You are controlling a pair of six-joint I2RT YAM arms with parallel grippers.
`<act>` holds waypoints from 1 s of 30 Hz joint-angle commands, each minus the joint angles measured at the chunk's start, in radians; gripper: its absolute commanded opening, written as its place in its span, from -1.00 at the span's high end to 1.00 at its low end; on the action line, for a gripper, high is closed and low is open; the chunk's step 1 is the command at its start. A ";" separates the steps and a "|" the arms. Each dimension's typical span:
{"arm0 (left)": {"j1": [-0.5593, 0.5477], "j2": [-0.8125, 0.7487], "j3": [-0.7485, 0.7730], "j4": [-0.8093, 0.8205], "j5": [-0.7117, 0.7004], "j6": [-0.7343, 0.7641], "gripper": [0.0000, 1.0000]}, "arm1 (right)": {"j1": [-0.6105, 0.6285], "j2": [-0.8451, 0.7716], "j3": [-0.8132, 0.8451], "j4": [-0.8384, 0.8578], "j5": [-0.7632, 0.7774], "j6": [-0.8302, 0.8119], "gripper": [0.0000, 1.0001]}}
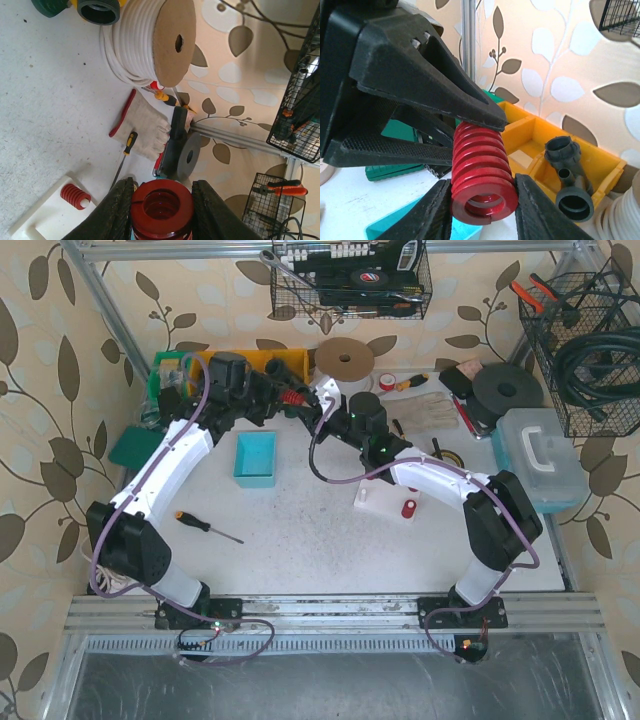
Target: Install the large spring
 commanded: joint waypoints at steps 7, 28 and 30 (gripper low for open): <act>0.006 -0.072 0.014 0.066 0.062 -0.026 1.00 | 0.004 0.035 0.080 0.006 -0.024 -0.011 0.49; 0.015 -0.069 0.013 0.045 0.117 -0.015 1.00 | 0.014 0.045 0.097 -0.017 0.001 -0.033 0.33; 0.018 -0.070 0.013 0.040 0.118 -0.012 1.00 | 0.014 0.042 0.093 -0.014 0.001 -0.036 0.59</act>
